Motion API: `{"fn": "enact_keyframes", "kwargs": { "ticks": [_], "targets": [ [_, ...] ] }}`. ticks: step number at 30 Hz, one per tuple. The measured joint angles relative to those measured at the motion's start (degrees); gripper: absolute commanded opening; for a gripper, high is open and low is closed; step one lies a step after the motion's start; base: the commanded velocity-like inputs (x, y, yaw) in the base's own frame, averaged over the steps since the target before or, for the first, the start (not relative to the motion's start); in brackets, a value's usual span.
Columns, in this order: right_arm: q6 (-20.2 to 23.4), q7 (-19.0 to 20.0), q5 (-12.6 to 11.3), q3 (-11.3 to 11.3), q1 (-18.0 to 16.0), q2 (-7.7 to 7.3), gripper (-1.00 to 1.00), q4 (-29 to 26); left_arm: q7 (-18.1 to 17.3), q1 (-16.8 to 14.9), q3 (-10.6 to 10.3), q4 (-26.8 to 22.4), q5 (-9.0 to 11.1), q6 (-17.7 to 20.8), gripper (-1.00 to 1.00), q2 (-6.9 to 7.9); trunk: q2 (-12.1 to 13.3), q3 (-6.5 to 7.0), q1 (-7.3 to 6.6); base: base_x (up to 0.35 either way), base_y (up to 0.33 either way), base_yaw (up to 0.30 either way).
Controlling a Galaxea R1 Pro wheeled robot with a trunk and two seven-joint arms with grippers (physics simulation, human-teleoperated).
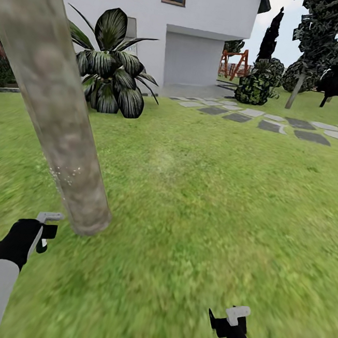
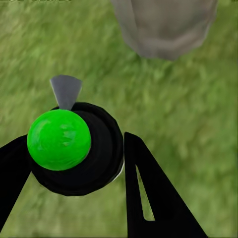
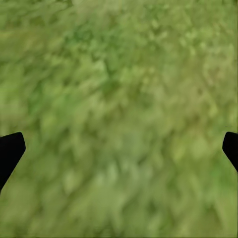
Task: In the garden, pick up the pesticide atomizer on the floor and spray pesticide onto both trees until each tree trunk is fully covered.
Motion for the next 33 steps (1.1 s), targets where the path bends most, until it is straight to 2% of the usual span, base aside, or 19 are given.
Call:
{"fn": "enact_keyframes", "kwargs": {
  "ticks": [6, 9, 12, 14, 15, 16, 20, 25, 29, 33],
  "targets": [
    [0.00, 0.08, 0.01, 0.06, 0.00, 0.00, 1.00, 0.00, 0.00, 0.14, 0.21, -0.42, -0.01, -0.16, -1.00, 0.02, 0.00, 0.00, 0.00, 0.295, 0.138, 0.000],
    [0.01, 0.08, 0.00, 0.07, 0.00, 0.00, 1.00, 0.00, 0.00, 0.20, 0.15, -0.03, 0.05, -2.04, -1.00, -0.06, 0.00, 0.00, 0.03, 0.056, 0.026, 0.089],
    [0.02, 0.08, 0.00, 0.07, -0.01, 0.00, 1.00, 0.08, -0.01, 0.27, -0.09, 3.23, 0.40, -3.83, -1.00, -0.84, 0.00, 0.00, 0.03, 0.005, 0.002, 0.257],
    [0.03, 0.08, 0.00, 0.07, -0.01, 0.02, 1.00, 0.09, -0.02, 0.28, -0.16, 4.69, 0.73, -5.03, -1.00, -2.26, 0.00, 0.00, 0.03, 0.001, 0.000, 0.274],
    [0.02, 0.08, 0.00, 0.06, -0.01, 0.01, 1.00, 0.10, -0.02, 0.28, -0.08, 5.04, 0.73, -6.86, -1.00, -3.34, 0.00, 0.00, 0.03, 0.000, 0.000, 0.277],
    [0.02, 0.08, 0.00, 0.07, -0.01, 0.01, 1.00, 0.10, 0.00, 0.27, -0.01, 4.99, 0.29, -7.53, -1.00, -3.52, 0.00, 0.00, 0.03, 0.000, 0.000, 0.277],
    [0.00, 0.06, 0.00, 0.07, 0.00, 0.00, 1.00, 0.06, 0.08, 0.26, 0.09, 4.77, 0.05, -8.22, -1.00, -2.92, 0.00, 0.00, 0.02, 0.072, -0.036, 0.125],
    [-0.01, 0.01, -0.01, 0.08, 0.00, 0.00, 1.00, 0.02, 0.08, 0.26, 0.11, 5.30, 0.15, -8.40, -1.00, -3.45, 0.00, 0.00, 0.00, 0.239, -0.143, 0.006],
    [-0.01, 0.00, -0.01, 0.01, 0.00, 0.00, 1.00, 0.00, 0.10, 0.26, 0.18, 5.34, 0.01, -8.40, -1.00, -3.25, 0.00, 0.00, 0.00, 0.284, -0.134, 0.000],
    [-0.02, 0.00, -0.02, 0.02, 0.00, -0.01, 1.00, 0.00, 0.10, 1.61, 0.18, 5.05, 0.04, -8.42, -1.00, -2.96, 0.00, 0.00, 0.03, 0.080, -0.244, 0.000]
  ]
}}
